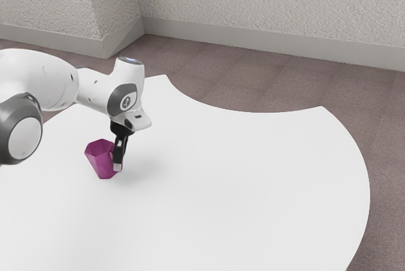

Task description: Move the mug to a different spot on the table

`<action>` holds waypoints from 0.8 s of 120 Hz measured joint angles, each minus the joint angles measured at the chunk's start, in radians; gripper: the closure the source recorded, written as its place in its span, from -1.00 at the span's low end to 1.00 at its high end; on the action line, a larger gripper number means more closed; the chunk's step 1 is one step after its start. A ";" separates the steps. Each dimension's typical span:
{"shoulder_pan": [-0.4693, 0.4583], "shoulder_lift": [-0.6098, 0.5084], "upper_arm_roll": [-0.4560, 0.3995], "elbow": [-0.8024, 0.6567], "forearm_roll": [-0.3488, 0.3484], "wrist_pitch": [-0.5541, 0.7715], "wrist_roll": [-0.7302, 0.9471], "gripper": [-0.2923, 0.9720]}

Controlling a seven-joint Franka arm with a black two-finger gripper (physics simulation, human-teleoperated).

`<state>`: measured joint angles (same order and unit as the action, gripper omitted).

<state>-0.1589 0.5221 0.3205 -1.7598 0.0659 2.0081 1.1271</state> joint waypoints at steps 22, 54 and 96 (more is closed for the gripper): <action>0.000 0.000 0.000 0.000 -0.002 0.006 0.005 -0.05; -0.002 0.000 0.000 0.000 -0.002 0.010 0.006 0.31; -0.021 -0.003 0.000 0.017 0.009 0.000 -0.007 0.43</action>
<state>-0.1798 0.5192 0.3206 -1.7431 0.0746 2.0083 1.1199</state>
